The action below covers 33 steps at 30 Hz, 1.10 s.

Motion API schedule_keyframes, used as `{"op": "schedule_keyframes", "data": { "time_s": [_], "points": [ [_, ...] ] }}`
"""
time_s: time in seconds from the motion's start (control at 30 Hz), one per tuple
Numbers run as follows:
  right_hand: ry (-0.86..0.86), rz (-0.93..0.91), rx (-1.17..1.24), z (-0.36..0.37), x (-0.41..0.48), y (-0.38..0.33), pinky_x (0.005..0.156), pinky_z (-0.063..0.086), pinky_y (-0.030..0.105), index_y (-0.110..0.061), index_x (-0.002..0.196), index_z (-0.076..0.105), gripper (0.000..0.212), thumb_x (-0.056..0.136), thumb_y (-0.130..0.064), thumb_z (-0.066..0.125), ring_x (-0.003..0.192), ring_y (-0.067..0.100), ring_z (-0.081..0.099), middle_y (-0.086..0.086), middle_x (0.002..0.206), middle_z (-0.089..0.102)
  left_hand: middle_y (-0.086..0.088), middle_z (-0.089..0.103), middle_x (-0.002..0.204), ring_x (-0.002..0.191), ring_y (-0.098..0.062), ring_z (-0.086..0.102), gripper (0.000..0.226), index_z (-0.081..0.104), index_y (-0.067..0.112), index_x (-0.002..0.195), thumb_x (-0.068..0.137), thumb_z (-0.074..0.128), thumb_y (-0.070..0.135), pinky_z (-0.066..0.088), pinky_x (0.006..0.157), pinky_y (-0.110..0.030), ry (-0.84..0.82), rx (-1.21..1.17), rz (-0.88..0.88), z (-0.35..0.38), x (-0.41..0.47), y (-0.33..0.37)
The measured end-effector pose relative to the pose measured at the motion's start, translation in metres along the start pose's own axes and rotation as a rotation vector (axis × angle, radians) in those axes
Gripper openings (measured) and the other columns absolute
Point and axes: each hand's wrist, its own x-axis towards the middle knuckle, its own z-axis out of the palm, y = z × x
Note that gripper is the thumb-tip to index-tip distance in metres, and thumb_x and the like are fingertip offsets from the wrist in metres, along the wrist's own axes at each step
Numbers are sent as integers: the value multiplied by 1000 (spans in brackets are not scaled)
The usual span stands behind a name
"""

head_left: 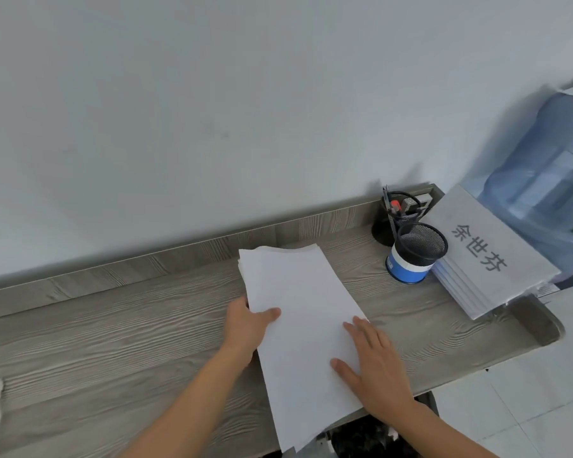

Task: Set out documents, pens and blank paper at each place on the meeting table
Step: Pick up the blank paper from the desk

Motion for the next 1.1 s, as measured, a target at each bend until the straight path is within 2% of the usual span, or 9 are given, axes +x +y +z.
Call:
{"op": "schedule_keyframes", "data": {
  "time_s": [0.1, 0.17, 0.23, 0.3, 0.4, 0.57, 0.8, 0.97, 1.1],
  "points": [
    [52, 82, 292, -22, 11, 4, 110, 35, 29, -29, 146, 33, 71, 85, -50, 63, 130, 11, 42, -10, 142, 46, -8, 74, 98, 85, -25, 72, 20, 67, 10, 97, 80, 72, -1, 59, 75, -39, -30, -62, 86, -1, -17, 12],
    [48, 124, 543, -41, 23, 2, 106, 44, 35, -30, 141, 39, 72, 80, -42, 75, 120, 9, 51, -14, 130, 52, -8, 76, 98, 87, -26, 73, 22, 68, 8, 102, 82, 70, -1, 59, 77, -41, -82, -105, 150, -5, -29, 24],
    [-55, 140, 820, -61, 37, -3, 100, 50, 36, -29, 135, 44, 71, 75, -35, 81, 114, 10, 59, -13, 126, 58, -2, 78, 94, 85, -21, 74, 21, 69, 11, 100, 82, 69, -1, 60, 72, -35, -127, -117, 255, -12, -42, 37],
    [-147, 103, 1028, -83, 52, -12, 91, 55, 37, -16, 122, 58, 57, 72, -28, 81, 104, 18, 69, 2, 120, 70, 4, 78, 88, 81, -15, 74, 20, 69, 14, 95, 82, 69, -1, 58, 66, -26, -130, -112, 370, -23, -55, 53],
    [-80, -28, 1175, -110, 63, -38, 74, 59, 28, -9, 104, 69, 26, 78, -10, 73, 91, 19, 74, 7, 104, 77, 6, 78, 90, 86, -16, 74, 23, 70, 18, 93, 78, 74, 2, 58, 66, -25, -92, -128, 521, -44, -68, 72],
    [-66, -215, 1172, -121, 66, -71, 77, 59, 24, -14, 101, 71, 29, 73, -5, 74, 93, 14, 74, 0, 100, 78, 2, 77, 96, 89, -14, 73, 31, 71, 21, 95, 69, 79, 5, 58, 68, -24, -47, -219, 581, -71, -72, 74],
    [-229, -188, 1092, -103, 68, -74, 84, 58, 28, -14, 112, 68, 36, 77, -9, 75, 102, 16, 71, 2, 111, 75, -1, 77, 100, 95, -18, 72, 28, 74, 24, 91, 75, 76, 1, 57, 73, -25, -72, -158, 476, -70, -61, 49],
    [-123, -150, 1095, -107, 66, -80, 62, 57, 20, -13, 88, 74, 11, 82, -4, 72, 79, 15, 75, -4, 84, 79, 6, 78, 93, 88, -13, 73, 20, 74, 26, 87, 83, 70, 7, 59, 71, -26, -7, -106, 455, -64, -70, 48],
    [-184, -205, 1103, -120, 61, -89, 53, 56, 21, -9, 85, 72, 8, 80, -3, 74, 65, 11, 74, -3, 75, 78, 2, 78, 90, 83, -15, 75, 10, 74, 21, 90, 85, 69, 13, 61, 70, -31, 119, -120, 417, -66, -97, 46]
  ]
}}
